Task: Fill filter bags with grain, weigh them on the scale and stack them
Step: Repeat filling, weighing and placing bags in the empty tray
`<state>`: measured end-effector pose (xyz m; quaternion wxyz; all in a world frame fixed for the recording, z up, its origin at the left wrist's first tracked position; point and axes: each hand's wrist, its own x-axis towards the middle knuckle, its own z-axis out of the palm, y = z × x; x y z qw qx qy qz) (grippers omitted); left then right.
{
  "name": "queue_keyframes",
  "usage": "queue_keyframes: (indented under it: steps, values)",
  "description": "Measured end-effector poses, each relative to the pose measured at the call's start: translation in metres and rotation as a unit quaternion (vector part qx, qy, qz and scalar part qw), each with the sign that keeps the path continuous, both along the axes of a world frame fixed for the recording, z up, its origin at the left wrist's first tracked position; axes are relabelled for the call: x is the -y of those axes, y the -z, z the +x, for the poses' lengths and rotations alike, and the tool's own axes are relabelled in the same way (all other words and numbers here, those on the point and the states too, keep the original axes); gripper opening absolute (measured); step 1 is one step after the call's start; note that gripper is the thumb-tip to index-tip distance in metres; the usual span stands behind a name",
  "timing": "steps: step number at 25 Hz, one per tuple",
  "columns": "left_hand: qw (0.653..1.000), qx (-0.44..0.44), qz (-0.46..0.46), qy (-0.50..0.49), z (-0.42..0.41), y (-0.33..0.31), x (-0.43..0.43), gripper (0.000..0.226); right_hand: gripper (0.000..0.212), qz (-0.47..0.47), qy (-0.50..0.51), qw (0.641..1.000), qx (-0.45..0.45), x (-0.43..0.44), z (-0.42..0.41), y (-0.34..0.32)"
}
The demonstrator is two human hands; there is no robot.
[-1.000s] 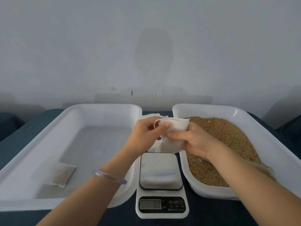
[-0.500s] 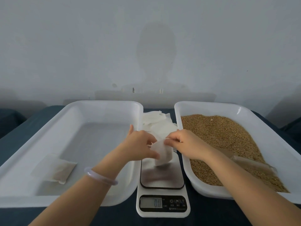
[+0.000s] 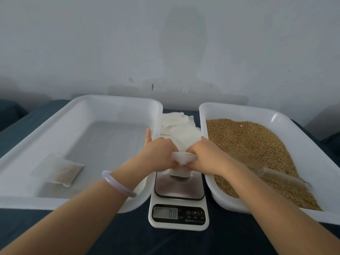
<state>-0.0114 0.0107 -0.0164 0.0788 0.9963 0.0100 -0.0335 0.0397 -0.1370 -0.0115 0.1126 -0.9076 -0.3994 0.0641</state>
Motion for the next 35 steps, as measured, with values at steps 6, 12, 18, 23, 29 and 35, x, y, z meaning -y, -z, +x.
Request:
queue_keyframes:
  steps: [6, 12, 18, 23, 29, 35]
  values:
    - [1.000, -0.001, 0.026, 0.006, 0.006, 0.008, -0.002, 0.031, 0.033, -0.041, 0.012, 0.999, 0.024, -0.012, 0.005, 0.010]
    - [0.999, 0.023, 0.015, 0.035, 0.004, 0.012, -0.005, 0.032, 0.030, -0.035, 0.015, 0.999, 0.024, -0.009, 0.006, 0.013]
    - [0.997, 0.055, 0.014, 0.055, 0.000, 0.013, -0.005, 0.032, 0.013, -0.015, 0.014, 1.000, 0.006, -0.007, -0.001, 0.007]
    - [0.996, 0.076, -0.014, 0.053, -0.001, 0.012, -0.006, 0.027, 0.028, 0.073, 0.014, 0.992, -0.100, 0.003, -0.003, -0.001]
    - [0.994, 0.076, -0.052, 0.062, -0.002, 0.009, -0.006, 0.031, 0.034, 0.091, 0.030, 0.988, -0.124, 0.006, 0.002, 0.005]
    - [0.993, 0.075, -0.066, 0.063, -0.005, 0.006, -0.005, 0.026, 0.035, 0.112, 0.035, 0.984, -0.131, 0.006, 0.003, 0.007]
